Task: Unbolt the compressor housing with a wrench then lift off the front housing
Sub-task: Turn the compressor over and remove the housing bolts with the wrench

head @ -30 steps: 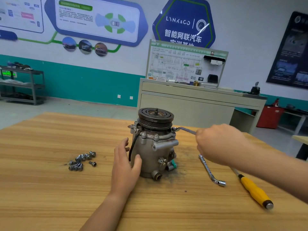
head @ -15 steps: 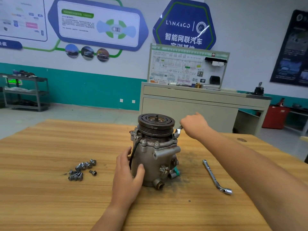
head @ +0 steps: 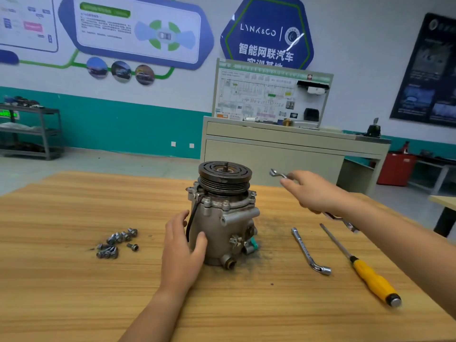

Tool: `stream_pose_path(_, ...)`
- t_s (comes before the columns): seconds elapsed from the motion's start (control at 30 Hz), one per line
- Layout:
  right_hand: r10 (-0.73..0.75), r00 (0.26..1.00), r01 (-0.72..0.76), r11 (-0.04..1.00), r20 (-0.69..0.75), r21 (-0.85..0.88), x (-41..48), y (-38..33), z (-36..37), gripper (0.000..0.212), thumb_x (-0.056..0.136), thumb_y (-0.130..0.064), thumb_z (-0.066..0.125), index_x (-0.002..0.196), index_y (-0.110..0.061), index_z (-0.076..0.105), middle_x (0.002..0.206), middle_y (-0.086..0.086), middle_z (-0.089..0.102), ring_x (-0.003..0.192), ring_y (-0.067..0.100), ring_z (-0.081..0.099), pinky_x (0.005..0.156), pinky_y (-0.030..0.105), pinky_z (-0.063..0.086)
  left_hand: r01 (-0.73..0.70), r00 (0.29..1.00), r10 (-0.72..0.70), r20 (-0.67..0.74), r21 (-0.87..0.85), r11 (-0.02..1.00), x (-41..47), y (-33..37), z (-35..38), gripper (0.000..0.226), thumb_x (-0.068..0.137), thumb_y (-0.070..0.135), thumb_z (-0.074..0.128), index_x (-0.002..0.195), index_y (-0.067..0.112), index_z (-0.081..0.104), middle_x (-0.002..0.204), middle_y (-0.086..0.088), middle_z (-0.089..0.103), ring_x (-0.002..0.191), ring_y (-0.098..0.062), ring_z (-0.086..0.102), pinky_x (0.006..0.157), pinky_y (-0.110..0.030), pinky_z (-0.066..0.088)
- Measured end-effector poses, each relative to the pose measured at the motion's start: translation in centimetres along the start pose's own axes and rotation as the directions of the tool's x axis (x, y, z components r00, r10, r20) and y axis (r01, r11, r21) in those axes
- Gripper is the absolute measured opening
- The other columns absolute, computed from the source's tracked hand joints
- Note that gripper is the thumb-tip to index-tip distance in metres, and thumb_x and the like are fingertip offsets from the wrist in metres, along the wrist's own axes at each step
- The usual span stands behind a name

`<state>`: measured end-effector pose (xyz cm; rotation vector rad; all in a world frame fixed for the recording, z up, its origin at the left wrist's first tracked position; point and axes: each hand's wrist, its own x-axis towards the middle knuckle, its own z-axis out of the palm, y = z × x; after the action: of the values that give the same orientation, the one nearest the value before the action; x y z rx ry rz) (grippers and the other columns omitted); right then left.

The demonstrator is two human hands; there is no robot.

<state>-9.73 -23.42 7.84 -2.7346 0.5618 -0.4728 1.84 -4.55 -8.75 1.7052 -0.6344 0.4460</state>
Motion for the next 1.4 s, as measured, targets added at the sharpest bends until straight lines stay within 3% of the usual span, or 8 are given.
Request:
stream_pose_path(0.13,-0.028,0.988,0.039,0.997,0.154,-0.072,-1.1,-1.0,0.7,0.037,0.099,-0.036,0.034,0.125,-0.015,0.052,0.064,-0.001,0.049,0.049,0.01,0.045,0.039,0.02,0.036,-0.006,1.0,0.006,-0.015,0.0,1.0,0.0,0.1,-0.1,0.051,0.087,0.009,0.059,0.134,0.011,0.04,0.125,0.004,0.039,0.116,-0.006,0.038,0.098,-0.02,0.028)
stream_pose_path(0.27,-0.066,0.988,0.104,0.953,0.138,-0.284,-0.9,-1.5,1.3,0.037,0.1,-0.034,0.032,0.114,-0.013,0.059,0.091,0.002,0.061,0.081,0.017,0.057,0.07,0.031,0.047,-0.009,1.0,0.009,-0.018,-0.008,1.0,0.0,0.1,-0.1,0.051,0.087,0.011,0.059,0.135,0.013,0.039,0.124,0.006,0.038,0.114,-0.002,0.036,0.097,-0.02,0.028)
stream_pose_path(0.5,-0.249,0.964,0.208,0.499,0.091,-0.841,-1.3,-3.2,2.4,0.022,0.094,-0.007,0.04,0.116,-0.008,0.043,0.057,-0.002,0.032,0.047,0.018,0.035,0.039,0.028,0.021,-0.013,1.0,0.013,-0.022,-0.013,1.0,0.1,-0.1,0.2,0.05,0.087,0.009,0.059,0.133,0.011,0.041,0.123,0.005,0.039,0.114,-0.006,0.039,0.097,-0.019,0.028)
stream_pose_path(0.73,-0.204,0.964,0.238,0.379,0.171,-0.894,-1.0,-4.2,1.7,0.019,0.093,-0.006,0.04,0.111,-0.009,0.047,0.06,-0.001,0.03,0.048,0.016,0.03,0.04,0.026,0.02,-0.005,1.0,0.005,-0.014,-0.011,1.0,0.2,-0.1,0.2,0.048,0.086,0.009,0.058,0.132,0.01,0.042,0.126,-0.002,0.043,0.114,-0.011,0.042,0.095,-0.021,0.031)
stream_pose_path(0.9,-0.177,0.961,0.27,0.426,0.213,-0.863,-0.5,-2.9,1.6,0.023,0.097,-0.022,0.029,0.112,-0.009,0.04,0.059,-0.001,0.037,0.048,0.013,0.035,0.041,0.025,0.025,-0.003,1.0,0.003,-0.008,-0.004,1.0,0.2,-0.1,0.1,0.049,0.087,0.011,0.057,0.133,0.011,0.04,0.129,-0.003,0.043,0.117,-0.011,0.041,0.097,-0.023,0.032)
stream_pose_path(1.1,-0.23,0.942,0.311,0.336,0.243,-0.889,1.8,-1.3,1.0,0.031,0.092,-0.001,0.04,0.121,-0.009,0.037,0.059,-0.001,0.037,0.046,0.013,0.035,0.039,0.025,0.025,0.009,1.0,-0.009,0.017,0.004,1.0,0.4,-0.2,0.4,0.049,0.087,0.013,0.056,0.134,0.015,0.04,0.125,-0.001,0.043,0.113,-0.016,0.046,0.097,-0.037,0.042)
stream_pose_path(1.3,-0.412,0.905,0.339,0.541,0.11,-0.77,6.7,-1.1,3.2,0.037,0.089,0.005,0.043,0.123,-0.008,0.045,0.11,0.012,0.057,0.098,0.027,0.056,0.072,0.032,0.045,0.007,1.0,-0.007,0.007,0.001,1.0,0.4,-0.3,0.7,0.051,0.086,0.011,0.056,0.134,0.013,0.04,0.125,-0.001,0.044,0.116,-0.015,0.043,0.099,-0.033,0.038)
stream_pose_path(1.4,-0.443,0.894,0.36,0.636,0.059,-0.682,7.4,-0.8,4.6,0.037,0.09,0.003,0.041,0.126,-0.009,0.045,0.115,0.011,0.057,0.103,0.027,0.055,0.078,0.034,0.046,-0.005,1.0,0.005,0.005,-0.005,1.0,0.3,-0.5,0.4,0.053,0.085,0.012,0.06,0.134,0.014,0.04,0.124,0.005,0.042,0.115,-0.008,0.041,0.096,-0.027,0.036)
